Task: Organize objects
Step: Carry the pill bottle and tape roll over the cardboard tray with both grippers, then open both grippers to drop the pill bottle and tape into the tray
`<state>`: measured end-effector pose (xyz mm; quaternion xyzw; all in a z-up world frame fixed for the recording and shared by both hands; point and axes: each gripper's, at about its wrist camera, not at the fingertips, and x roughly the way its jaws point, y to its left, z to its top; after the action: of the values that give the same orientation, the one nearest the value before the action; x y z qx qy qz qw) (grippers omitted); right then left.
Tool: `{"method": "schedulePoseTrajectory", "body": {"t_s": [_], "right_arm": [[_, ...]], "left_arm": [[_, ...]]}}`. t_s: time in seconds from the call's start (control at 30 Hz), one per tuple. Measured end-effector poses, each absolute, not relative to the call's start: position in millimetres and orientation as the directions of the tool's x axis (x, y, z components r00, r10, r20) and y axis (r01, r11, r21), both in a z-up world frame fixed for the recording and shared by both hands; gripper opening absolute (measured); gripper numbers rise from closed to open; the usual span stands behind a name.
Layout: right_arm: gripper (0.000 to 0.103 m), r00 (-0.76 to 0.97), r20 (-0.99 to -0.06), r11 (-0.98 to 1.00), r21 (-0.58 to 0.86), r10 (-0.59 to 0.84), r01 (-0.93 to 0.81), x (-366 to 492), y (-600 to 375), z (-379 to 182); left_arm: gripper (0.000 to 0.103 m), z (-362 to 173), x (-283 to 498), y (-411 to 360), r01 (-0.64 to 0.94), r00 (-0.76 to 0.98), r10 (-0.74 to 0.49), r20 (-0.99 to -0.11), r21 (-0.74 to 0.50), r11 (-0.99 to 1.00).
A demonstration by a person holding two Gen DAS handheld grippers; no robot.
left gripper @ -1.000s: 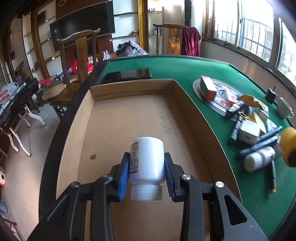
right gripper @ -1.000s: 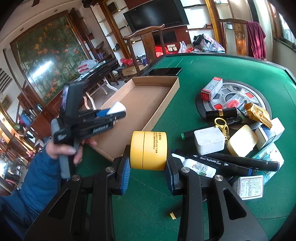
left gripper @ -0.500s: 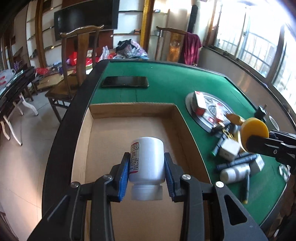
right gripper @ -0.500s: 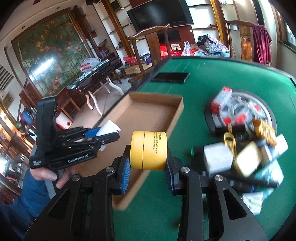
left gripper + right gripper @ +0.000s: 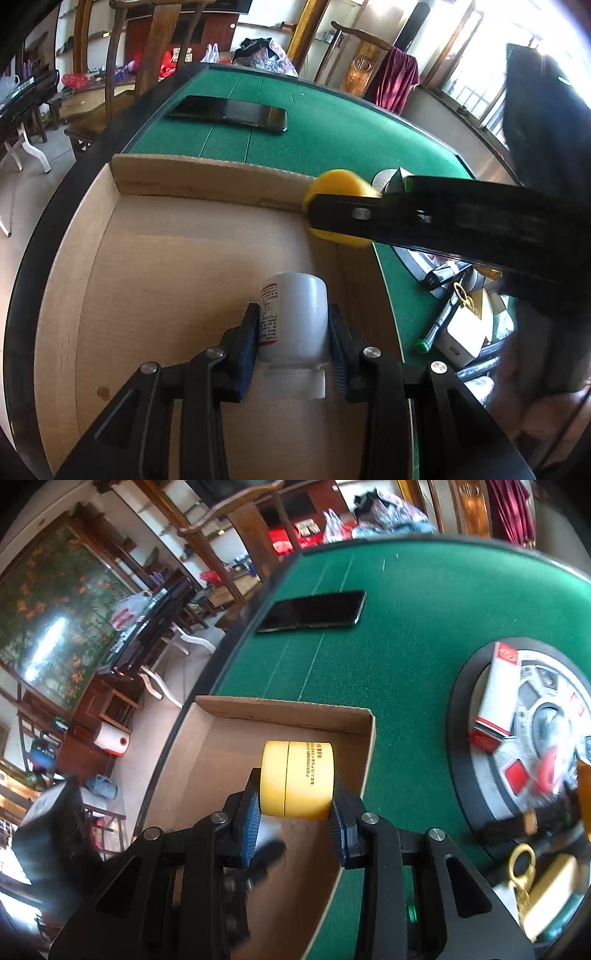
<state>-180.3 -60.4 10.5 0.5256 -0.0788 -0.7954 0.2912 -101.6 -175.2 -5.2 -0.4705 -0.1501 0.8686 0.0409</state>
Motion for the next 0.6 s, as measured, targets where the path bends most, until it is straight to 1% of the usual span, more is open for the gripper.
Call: {"method": "schedulePoseTrajectory", "body": {"t_s": [0.17,0.3,0.47,0.53,0.6], "right_arm": [[0.032,-0.281,-0.813,-0.842,0.404,-0.51,0.359,-197,-77,-1],[0.032,-0.306,-0.835,-0.867,0.345,-0.458,0.359,-200,-83,-9],[0.032,-0.3,-0.842,-0.871,0.335,-0.448,0.358,-204,-83,-15],[0.032,-0.31,-0.842,-0.875,0.328,-0.442,0.357,-203,-84,-13],[0.035,-0.305,-0.842,-0.872,0.329,-0.445,0.364,-203,-83,-13]], "left_arm": [[0.035,-5,-101,-169,0.076,-0.571,0.213,-0.793,-0.309,-0.948],[0.036,-6,-104,-170,0.092,-0.579,0.211,-0.788,-0.32,-0.943],[0.036,-4,-106,-168,0.097,-0.582,0.198,-0.789,-0.309,-0.946],[0.04,-5,-106,-170,0.103,-0.578,0.199,-0.791,-0.312,-0.944],[0.043,-4,-104,-173,0.11,-0.581,0.196,-0.79,-0.315,-0.943]]}}
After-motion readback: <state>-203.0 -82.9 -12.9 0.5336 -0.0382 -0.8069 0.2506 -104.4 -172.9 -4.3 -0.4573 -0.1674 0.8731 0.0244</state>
